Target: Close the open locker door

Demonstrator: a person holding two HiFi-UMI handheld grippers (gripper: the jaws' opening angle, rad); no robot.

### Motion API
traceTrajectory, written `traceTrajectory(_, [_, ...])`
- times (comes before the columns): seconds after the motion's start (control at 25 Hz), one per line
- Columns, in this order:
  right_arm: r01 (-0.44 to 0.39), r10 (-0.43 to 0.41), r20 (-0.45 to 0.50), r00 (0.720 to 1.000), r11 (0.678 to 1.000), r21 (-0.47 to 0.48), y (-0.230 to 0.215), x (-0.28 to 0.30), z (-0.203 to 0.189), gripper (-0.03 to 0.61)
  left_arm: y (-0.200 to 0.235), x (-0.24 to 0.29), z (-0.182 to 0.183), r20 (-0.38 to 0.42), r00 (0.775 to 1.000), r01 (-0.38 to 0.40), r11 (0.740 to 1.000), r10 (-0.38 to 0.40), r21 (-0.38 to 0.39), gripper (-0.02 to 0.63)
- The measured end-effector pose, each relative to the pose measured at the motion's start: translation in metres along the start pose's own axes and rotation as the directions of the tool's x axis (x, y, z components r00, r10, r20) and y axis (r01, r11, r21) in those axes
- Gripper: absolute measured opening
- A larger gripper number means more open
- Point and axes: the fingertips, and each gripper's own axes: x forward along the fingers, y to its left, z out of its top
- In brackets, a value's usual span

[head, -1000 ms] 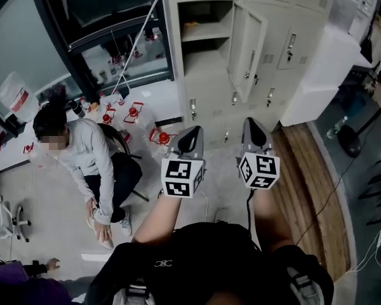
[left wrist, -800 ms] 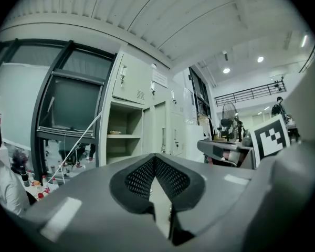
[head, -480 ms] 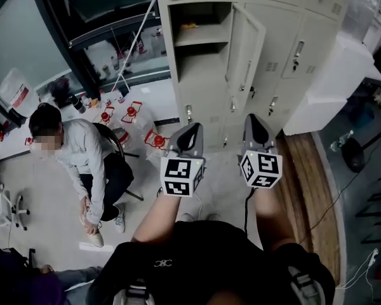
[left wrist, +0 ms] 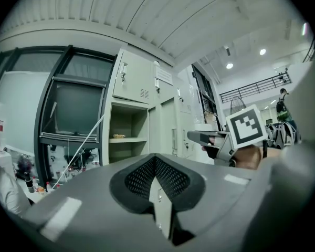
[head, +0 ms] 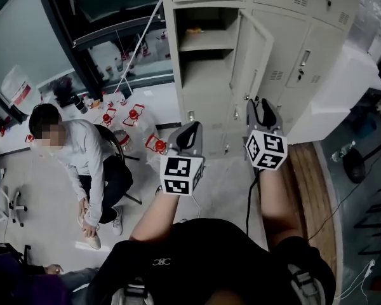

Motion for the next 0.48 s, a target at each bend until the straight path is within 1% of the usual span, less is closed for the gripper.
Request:
traceTrajectory(0.2, [0.031, -0.033, -0.055, 0.998, 0.999, -0.034, -0.018, 0.037, -0.014, 0.143, 0.015, -0.001, -0.003, -0.009, 1.000, -0.030, 1.000, 0.030, -0.002, 0.000])
traceTrajectory(0.48, [0.017, -0.021, -0.117, 0.993, 0.999, -0.039, -0.026, 0.070, -0.030, 0.141, 0.035, -0.005, -0.010, -0.023, 0.997, -0.077, 0.997, 0.077, -0.011, 0.000])
